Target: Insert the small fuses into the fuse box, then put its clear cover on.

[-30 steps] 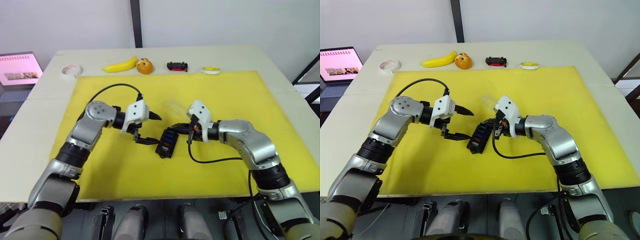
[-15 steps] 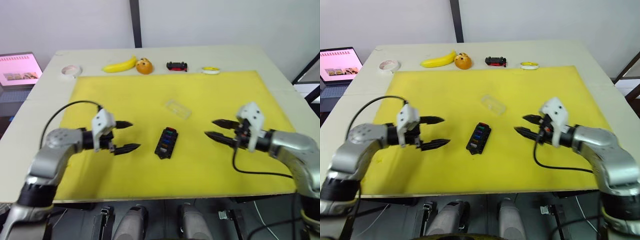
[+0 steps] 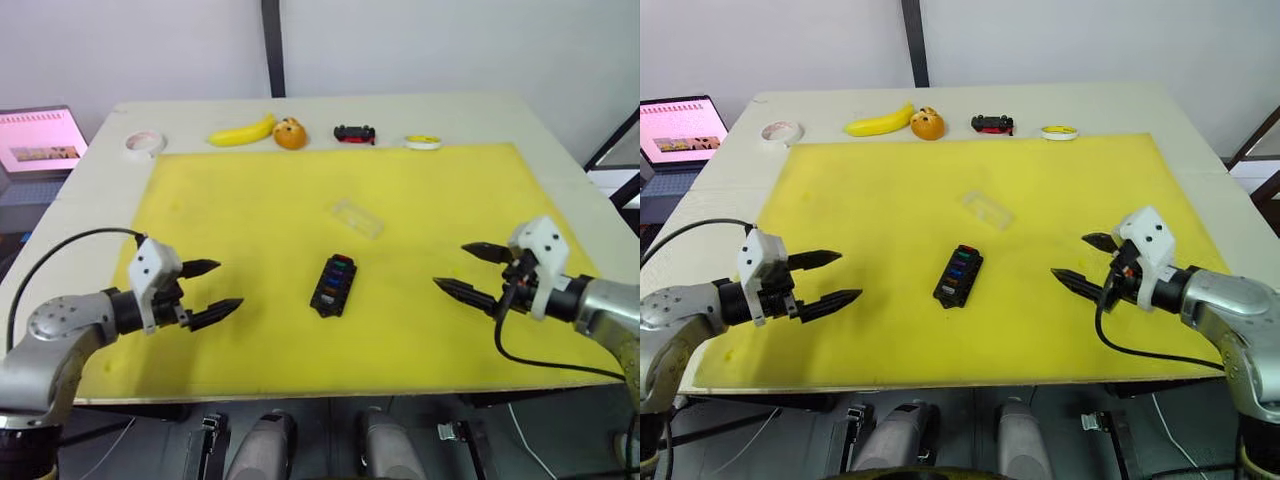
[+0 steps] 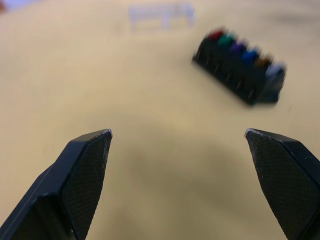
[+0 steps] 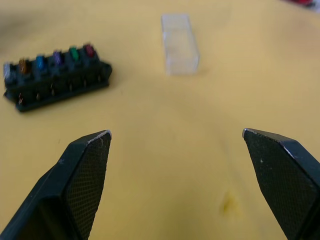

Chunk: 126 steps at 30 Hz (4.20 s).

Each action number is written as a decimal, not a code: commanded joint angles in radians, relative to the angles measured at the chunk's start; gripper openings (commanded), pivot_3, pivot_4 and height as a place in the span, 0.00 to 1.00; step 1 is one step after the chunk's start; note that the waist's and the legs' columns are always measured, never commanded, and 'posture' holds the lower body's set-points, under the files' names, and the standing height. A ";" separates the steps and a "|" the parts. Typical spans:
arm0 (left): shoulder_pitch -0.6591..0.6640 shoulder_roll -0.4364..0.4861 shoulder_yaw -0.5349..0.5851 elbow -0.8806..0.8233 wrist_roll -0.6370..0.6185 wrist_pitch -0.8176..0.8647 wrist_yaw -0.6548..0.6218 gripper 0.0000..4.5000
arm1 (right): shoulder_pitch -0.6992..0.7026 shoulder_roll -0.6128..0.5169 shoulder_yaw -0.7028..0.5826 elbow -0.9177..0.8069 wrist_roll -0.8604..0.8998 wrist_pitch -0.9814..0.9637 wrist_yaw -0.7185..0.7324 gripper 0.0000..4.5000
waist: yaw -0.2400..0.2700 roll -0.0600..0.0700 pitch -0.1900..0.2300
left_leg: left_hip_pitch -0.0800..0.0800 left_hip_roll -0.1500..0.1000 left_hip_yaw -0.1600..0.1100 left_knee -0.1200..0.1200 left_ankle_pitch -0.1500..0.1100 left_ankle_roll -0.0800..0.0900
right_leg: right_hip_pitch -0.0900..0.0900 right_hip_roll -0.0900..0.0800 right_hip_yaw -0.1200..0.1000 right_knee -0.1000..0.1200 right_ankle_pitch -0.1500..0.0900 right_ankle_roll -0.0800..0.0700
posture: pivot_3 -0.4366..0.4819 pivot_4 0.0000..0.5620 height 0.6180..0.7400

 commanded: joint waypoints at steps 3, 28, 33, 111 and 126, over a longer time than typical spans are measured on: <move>-0.075 -0.065 -0.007 -0.119 -0.086 0.099 0.153 1.00 | -0.227 0.097 0.148 0.016 0.022 0.124 -0.127 1.00 | -0.001 0.000 0.000 | 0.000 0.000 0.000 0.000 0.000 0.000 | -0.001 0.000 0.000 0.000 0.000 0.000 | 0.48 0.27 1.00; -0.152 -0.107 -0.133 -0.133 -0.048 0.053 0.255 1.00 | -0.666 0.381 0.501 0.697 -0.321 -0.073 -0.182 1.00 | -0.003 0.000 0.000 | -0.002 -0.001 0.000 -0.001 0.004 -0.007 | -0.003 0.000 0.000 0.000 0.000 0.000 | 0.48 0.27 1.00; -0.158 -0.105 -0.141 -0.129 -0.042 0.046 0.255 1.00 | -0.686 0.414 0.503 0.778 -0.367 -0.113 -0.188 1.00 | -0.004 0.000 0.000 | -0.002 -0.001 0.000 -0.001 0.004 -0.007 | -0.003 0.000 0.000 0.000 0.000 0.000 | 0.48 0.27 1.00; -0.005 -0.399 -0.545 -0.155 0.298 0.212 0.630 1.00 | -0.221 0.047 0.132 0.043 -0.108 0.189 -0.133 0.38 | 0.006 0.001 0.000 | -0.002 -0.001 0.001 -0.001 0.000 0.000 | -0.001 0.000 0.001 -0.002 0.000 0.000 | 0.48 0.27 1.00; -0.048 -0.381 -0.468 -0.111 0.278 0.148 0.577 1.00 | -0.197 0.054 0.124 0.013 -0.086 0.192 -0.162 0.38 | 0.005 0.001 0.000 | -0.001 0.000 0.001 -0.001 0.000 -0.001 | -0.001 0.000 0.000 -0.001 0.000 0.000 | 0.48 0.27 1.00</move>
